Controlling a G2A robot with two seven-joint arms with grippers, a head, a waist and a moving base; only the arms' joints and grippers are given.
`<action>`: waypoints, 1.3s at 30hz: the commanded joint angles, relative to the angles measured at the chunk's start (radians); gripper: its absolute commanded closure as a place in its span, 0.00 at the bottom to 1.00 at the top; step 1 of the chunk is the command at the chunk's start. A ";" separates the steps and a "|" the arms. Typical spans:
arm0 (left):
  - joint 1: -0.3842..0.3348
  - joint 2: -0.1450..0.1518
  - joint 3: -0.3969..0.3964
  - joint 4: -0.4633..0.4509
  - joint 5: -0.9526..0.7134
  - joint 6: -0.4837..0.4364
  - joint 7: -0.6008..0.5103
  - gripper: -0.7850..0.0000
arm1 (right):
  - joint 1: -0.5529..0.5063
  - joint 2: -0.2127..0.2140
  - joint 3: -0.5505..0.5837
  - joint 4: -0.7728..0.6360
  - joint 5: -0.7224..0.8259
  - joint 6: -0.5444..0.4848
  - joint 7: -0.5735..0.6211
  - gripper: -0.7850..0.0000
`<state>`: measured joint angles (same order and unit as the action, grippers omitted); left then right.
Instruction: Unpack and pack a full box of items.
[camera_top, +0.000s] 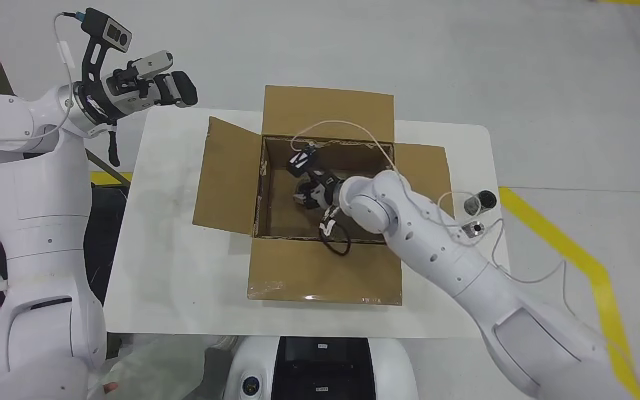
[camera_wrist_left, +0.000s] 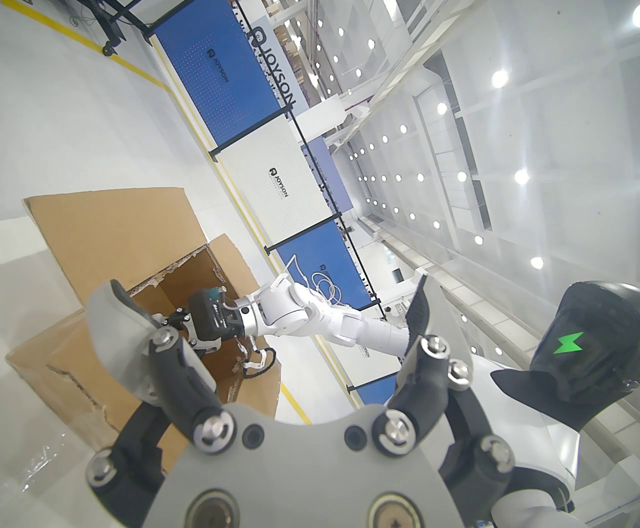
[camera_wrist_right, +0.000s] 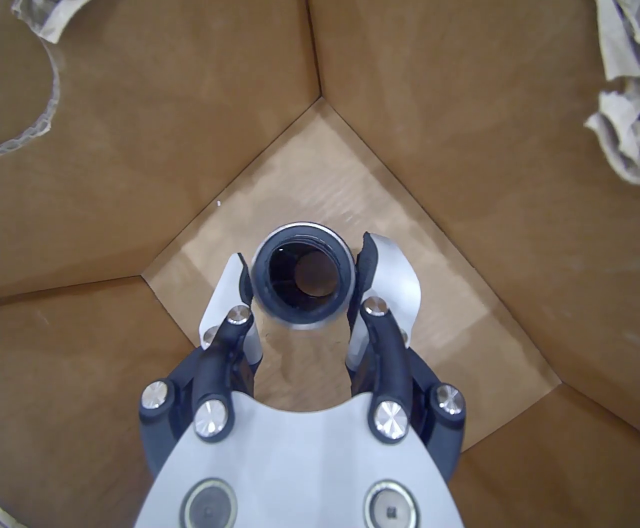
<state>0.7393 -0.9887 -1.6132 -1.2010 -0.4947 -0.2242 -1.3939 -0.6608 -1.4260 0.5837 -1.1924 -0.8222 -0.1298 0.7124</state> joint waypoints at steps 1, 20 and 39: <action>0.000 0.000 0.000 0.000 0.000 0.000 0.000 0.00 | -0.005 0.000 0.008 -0.007 -0.004 -0.005 0.003 0.50; 0.000 0.000 0.000 0.000 0.000 0.000 0.000 0.00 | -0.212 0.090 0.252 -0.367 -0.072 -0.091 0.043 0.33; 0.000 0.000 0.000 0.000 0.000 0.000 0.000 0.00 | -0.639 0.201 0.716 -0.761 -0.207 -0.130 -0.055 0.16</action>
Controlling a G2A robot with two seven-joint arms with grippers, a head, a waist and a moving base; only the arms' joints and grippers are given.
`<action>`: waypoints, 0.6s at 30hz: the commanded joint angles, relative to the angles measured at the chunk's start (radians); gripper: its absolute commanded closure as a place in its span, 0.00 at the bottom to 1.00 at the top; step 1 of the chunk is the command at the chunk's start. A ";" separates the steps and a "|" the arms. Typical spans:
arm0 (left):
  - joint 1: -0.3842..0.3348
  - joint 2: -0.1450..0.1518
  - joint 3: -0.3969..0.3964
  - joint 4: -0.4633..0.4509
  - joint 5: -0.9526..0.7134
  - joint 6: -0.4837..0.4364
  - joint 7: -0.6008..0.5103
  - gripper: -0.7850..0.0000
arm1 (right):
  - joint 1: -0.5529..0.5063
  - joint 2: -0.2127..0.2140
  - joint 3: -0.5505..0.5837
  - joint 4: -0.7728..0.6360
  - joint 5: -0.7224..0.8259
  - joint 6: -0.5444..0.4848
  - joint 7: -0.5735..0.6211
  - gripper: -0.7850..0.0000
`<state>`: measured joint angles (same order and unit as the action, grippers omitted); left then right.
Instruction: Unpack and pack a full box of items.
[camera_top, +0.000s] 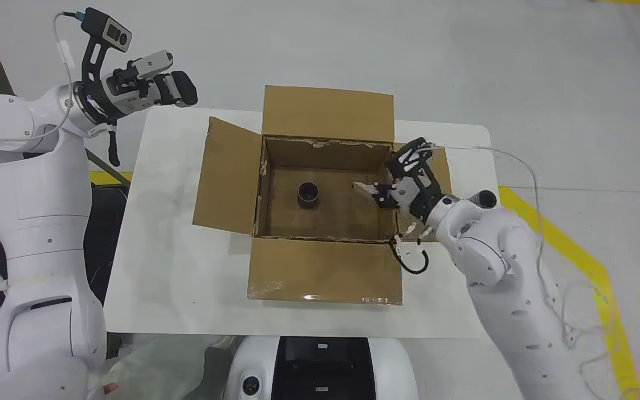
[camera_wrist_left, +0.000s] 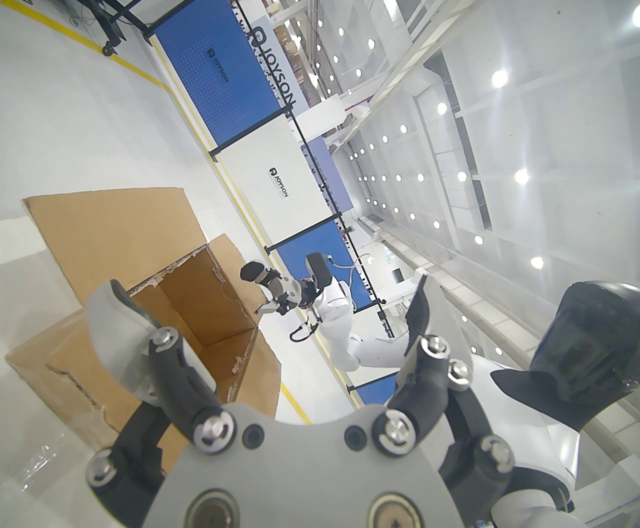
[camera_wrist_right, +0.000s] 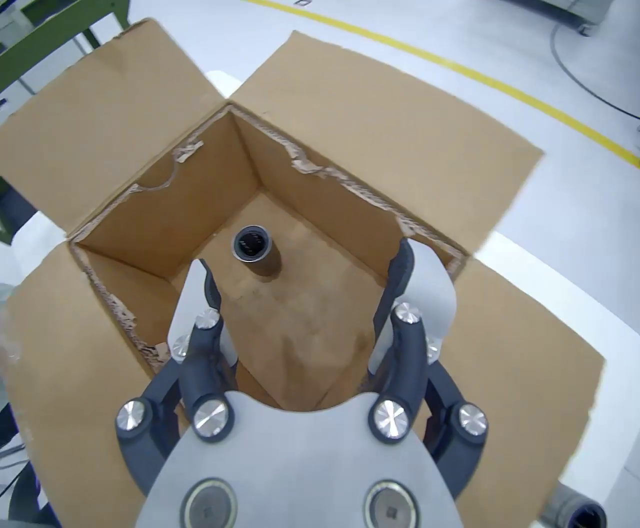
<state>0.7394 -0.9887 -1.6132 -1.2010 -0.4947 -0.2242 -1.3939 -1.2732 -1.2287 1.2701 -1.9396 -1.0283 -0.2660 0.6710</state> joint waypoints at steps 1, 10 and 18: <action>0.000 0.000 0.000 0.000 0.000 0.000 0.000 0.00 | -0.047 0.007 0.055 -0.024 0.005 0.008 -0.022 0.15; 0.000 0.000 0.000 0.000 0.000 0.000 0.000 0.00 | -0.182 0.027 0.270 -0.048 0.060 0.059 -0.054 0.16; 0.000 0.000 0.000 0.000 0.000 0.000 0.000 0.00 | -0.271 0.041 0.402 -0.032 0.091 0.055 -0.049 0.16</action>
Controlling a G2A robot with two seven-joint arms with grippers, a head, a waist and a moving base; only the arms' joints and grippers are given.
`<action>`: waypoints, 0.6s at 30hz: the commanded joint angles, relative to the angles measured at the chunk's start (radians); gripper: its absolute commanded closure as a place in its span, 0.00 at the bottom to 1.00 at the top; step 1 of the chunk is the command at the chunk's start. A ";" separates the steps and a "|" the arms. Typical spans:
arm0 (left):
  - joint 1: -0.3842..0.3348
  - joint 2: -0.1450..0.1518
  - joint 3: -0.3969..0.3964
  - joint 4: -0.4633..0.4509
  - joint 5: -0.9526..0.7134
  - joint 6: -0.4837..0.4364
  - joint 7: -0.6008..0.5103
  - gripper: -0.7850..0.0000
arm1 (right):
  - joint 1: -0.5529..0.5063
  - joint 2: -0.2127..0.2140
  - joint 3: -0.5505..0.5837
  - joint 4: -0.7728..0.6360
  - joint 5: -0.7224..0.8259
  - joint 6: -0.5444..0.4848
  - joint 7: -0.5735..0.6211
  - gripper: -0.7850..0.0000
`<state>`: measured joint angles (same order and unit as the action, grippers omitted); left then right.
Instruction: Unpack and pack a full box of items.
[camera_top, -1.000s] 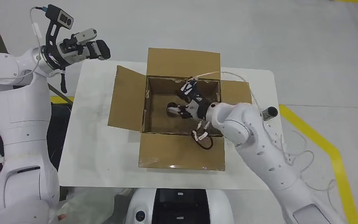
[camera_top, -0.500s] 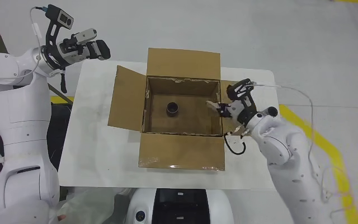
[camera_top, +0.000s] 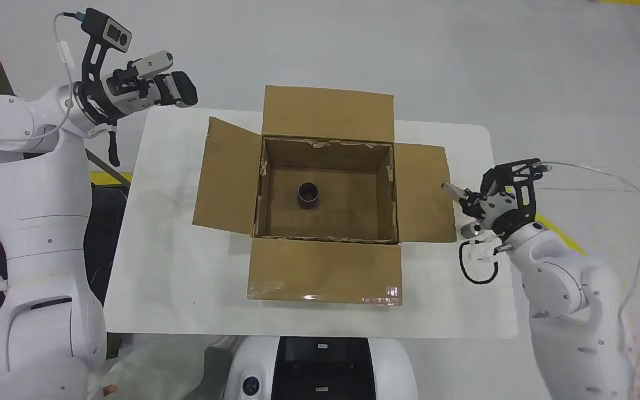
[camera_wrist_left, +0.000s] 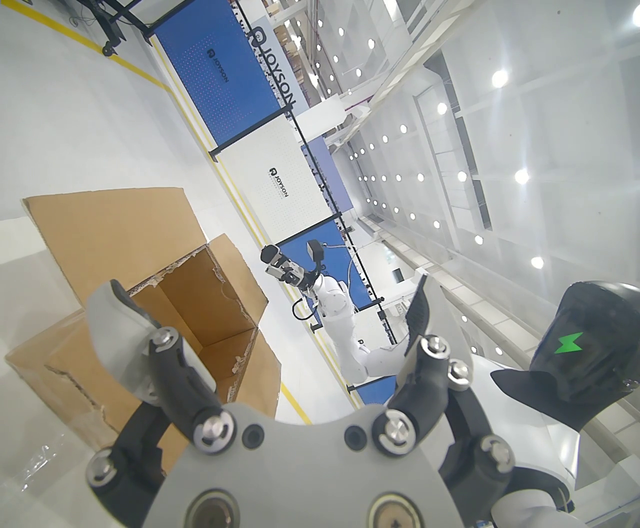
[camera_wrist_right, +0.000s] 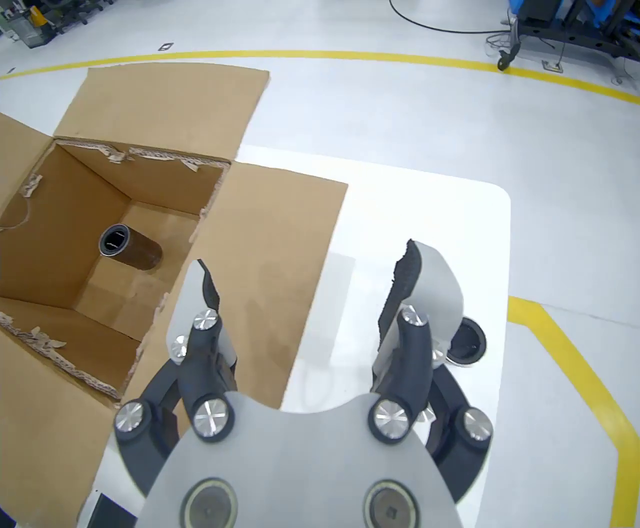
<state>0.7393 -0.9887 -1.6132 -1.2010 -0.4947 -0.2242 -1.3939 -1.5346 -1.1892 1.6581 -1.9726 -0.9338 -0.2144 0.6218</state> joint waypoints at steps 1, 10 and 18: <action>0.000 0.000 0.000 0.000 0.000 0.000 0.000 0.00 | -0.018 0.003 0.024 0.002 -0.004 0.004 0.001 0.16; 0.000 0.000 0.000 0.000 0.000 0.000 0.000 0.00 | -0.088 0.009 0.108 -0.005 -0.001 0.064 0.002 0.14; 0.000 0.000 0.000 0.000 0.000 0.000 0.000 0.00 | -0.087 0.015 0.112 0.039 -0.022 0.091 0.086 0.17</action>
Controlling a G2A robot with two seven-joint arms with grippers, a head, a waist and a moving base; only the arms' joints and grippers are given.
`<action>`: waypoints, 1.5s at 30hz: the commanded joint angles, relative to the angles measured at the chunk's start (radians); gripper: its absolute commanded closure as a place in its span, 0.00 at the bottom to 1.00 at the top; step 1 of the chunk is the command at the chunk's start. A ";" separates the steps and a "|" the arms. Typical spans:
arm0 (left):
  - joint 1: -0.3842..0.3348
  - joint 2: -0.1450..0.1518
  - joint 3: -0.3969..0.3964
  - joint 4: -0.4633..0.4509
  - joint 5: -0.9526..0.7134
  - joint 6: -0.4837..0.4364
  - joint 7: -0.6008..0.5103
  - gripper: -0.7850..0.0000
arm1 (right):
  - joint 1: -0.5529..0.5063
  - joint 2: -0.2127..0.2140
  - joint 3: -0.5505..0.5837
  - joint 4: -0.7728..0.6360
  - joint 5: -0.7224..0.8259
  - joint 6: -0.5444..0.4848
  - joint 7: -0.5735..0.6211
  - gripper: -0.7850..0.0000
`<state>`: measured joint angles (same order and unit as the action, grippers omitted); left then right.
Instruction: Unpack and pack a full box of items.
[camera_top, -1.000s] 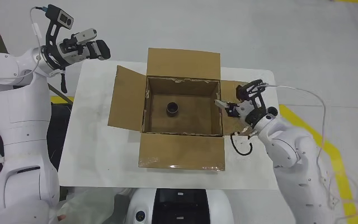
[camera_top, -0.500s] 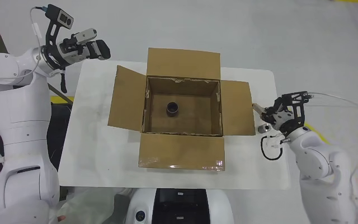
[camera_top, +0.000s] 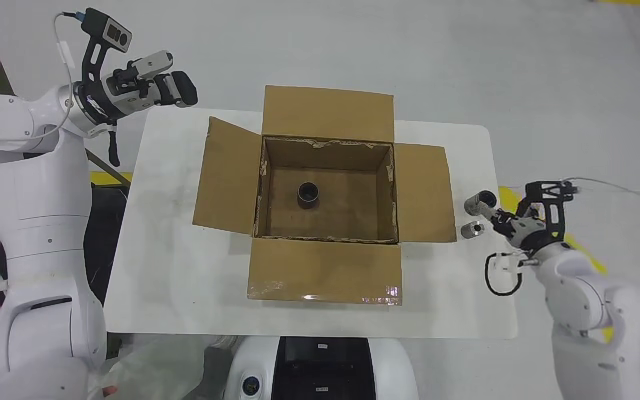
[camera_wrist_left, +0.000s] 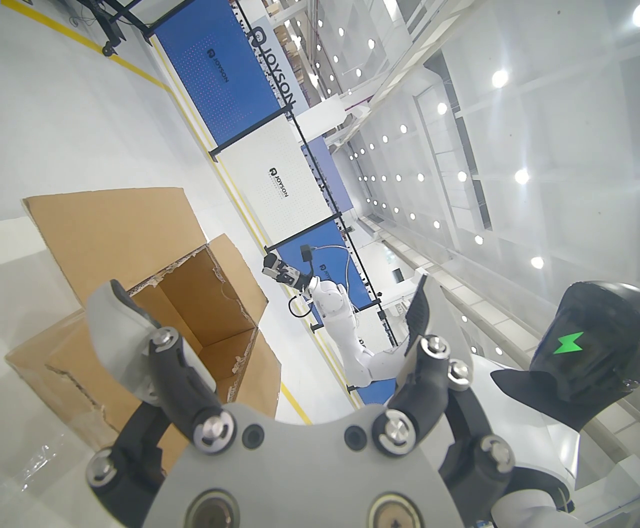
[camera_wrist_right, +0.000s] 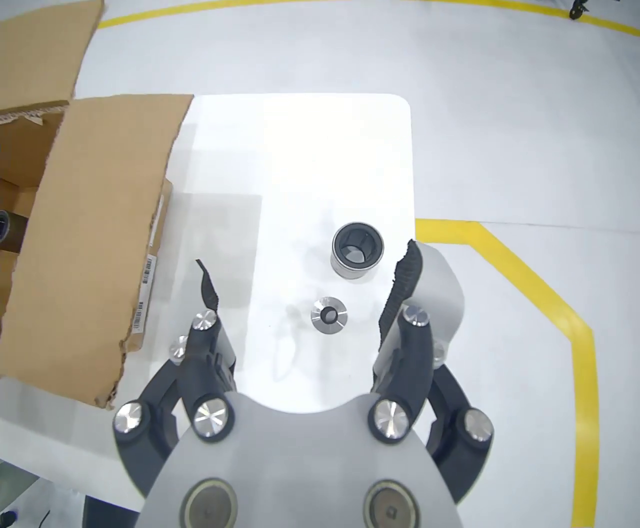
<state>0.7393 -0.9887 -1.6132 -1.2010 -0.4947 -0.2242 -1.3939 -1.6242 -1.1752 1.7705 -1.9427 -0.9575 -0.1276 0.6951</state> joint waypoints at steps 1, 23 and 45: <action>0.000 0.000 0.000 0.000 0.000 0.000 0.000 0.00 | 0.006 0.002 -0.002 0.020 0.001 0.006 0.026 0.18; 0.000 0.000 0.000 0.000 0.000 0.000 0.000 0.00 | 0.145 0.012 -0.086 0.284 0.027 0.008 0.104 0.21; 0.000 0.000 0.000 0.000 0.000 0.000 0.000 0.00 | 0.196 0.023 -0.146 0.370 -0.007 -0.003 0.141 0.35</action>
<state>0.7393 -0.9887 -1.6132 -1.2010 -0.4947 -0.2242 -1.3939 -1.4294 -1.1526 1.6272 -1.5726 -0.9603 -0.1331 0.8340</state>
